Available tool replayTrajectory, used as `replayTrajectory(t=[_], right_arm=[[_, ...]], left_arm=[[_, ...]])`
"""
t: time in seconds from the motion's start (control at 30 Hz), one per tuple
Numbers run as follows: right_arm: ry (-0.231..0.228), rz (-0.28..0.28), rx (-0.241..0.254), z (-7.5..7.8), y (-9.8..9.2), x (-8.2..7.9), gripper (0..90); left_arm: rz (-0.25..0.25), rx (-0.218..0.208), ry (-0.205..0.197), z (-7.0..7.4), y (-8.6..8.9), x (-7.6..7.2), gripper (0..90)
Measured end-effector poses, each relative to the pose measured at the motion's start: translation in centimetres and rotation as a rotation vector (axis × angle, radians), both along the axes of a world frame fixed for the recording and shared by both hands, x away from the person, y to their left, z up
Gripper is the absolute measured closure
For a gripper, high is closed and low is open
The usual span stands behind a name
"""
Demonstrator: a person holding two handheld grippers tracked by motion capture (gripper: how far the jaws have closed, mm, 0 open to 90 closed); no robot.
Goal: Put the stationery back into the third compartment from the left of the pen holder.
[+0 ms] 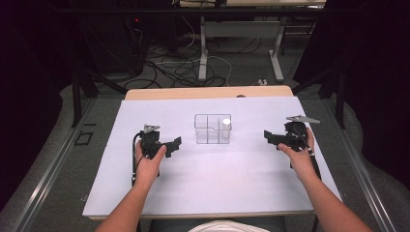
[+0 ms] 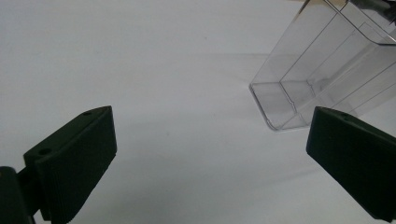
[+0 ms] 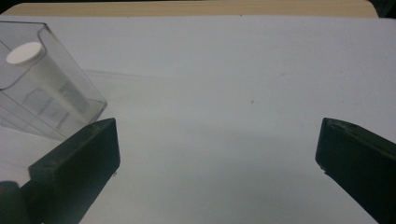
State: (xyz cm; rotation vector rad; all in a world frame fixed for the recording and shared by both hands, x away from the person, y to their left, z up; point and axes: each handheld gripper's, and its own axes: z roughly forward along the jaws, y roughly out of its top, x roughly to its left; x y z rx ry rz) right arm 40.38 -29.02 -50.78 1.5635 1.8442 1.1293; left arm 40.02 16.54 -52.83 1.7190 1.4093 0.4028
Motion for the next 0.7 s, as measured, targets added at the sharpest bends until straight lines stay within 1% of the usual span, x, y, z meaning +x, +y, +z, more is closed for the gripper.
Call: replayTrajectory(t=[0.1, 0.13, 0.17, 0.27, 0.33, 0.47, 0.53, 0.7], right_arm=[[0.019, -0.016, 0.012, -0.9, -0.4, 0.1, 0.0], [0.021, -0.013, 0.006, -1.2, -0.6, 0.2, 0.0], [0.027, -0.018, 0.009, -1.5, -0.7, 0.3, 0.0], [0.029, -0.033, -0.001, -2.0, -1.1, 0.3, 2.0], [0.030, -0.037, -0.004, -2.2, -1.2, 0.3, 2.6], [0.039, -0.047, 0.005, -2.7, -1.5, 0.3, 2.6], [0.045, -0.052, -0.004, -2.9, -1.6, 0.3, 2.7], [0.052, -0.059, -0.001, -3.1, -2.0, 0.3, 2.6]], left_arm=[[0.000, 0.003, 0.000, 0.0, 0.0, 0.0, 1.9], [-0.001, 0.003, 0.000, 0.0, 0.0, 0.0, 1.9], [-0.001, 0.004, 0.002, 0.0, 0.0, 0.0, 1.9], [-0.003, 0.002, 0.000, -0.1, -0.1, 0.0, 1.9], [-0.008, 0.010, 0.001, -0.1, 0.0, 0.0, 1.9], [-0.013, 0.017, 0.004, -0.2, -0.1, 0.1, 1.9], [-0.015, 0.016, 0.005, -0.2, -0.2, 0.1, 1.9], [-0.015, 0.016, 0.004, -0.2, -0.2, 0.1, 1.9]])
